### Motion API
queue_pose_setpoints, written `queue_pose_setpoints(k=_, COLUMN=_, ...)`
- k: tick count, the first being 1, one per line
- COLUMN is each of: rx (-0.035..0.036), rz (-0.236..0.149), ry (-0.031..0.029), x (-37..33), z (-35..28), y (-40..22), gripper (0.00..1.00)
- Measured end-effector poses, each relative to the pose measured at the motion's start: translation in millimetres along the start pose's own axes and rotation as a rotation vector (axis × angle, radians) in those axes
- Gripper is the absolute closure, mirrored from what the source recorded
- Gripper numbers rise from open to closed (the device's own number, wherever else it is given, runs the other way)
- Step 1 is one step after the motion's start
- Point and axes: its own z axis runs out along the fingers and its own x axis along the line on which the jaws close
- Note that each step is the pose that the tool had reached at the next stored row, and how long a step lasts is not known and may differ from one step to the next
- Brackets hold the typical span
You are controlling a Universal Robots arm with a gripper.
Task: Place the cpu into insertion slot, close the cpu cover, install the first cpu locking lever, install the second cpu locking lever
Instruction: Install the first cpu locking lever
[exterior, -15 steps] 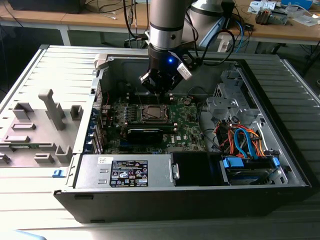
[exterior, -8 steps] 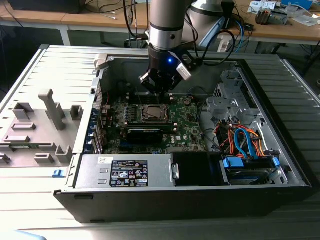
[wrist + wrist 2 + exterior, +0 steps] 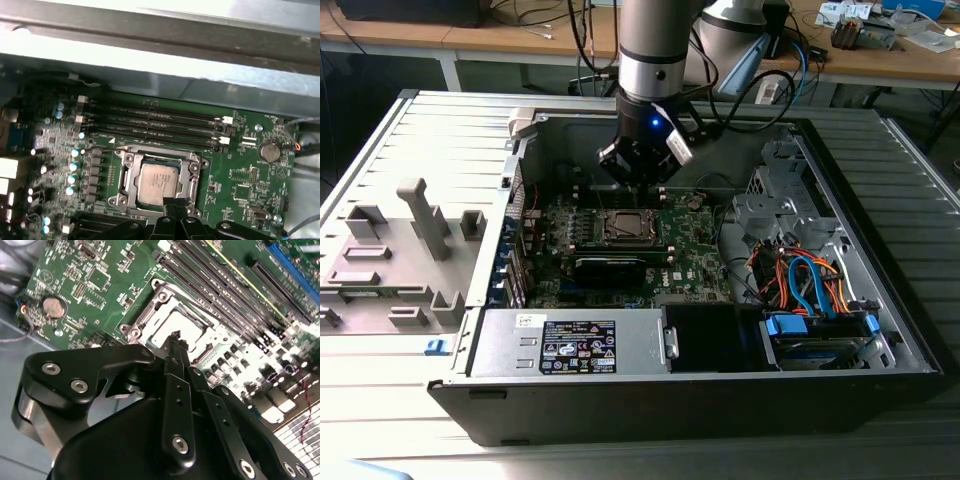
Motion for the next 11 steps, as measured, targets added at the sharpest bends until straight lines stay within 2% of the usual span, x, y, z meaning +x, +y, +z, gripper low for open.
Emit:
queue_pose_setpoints(k=5, rx=-0.0001, rz=0.086, ry=0.0034, x=0.0, z=0.3, y=0.0, gripper=0.89)
queue_pose_setpoints(k=11, rx=-0.0003, rz=0.159, ry=0.0063, x=0.0, z=0.4, y=0.0, gripper=0.89)
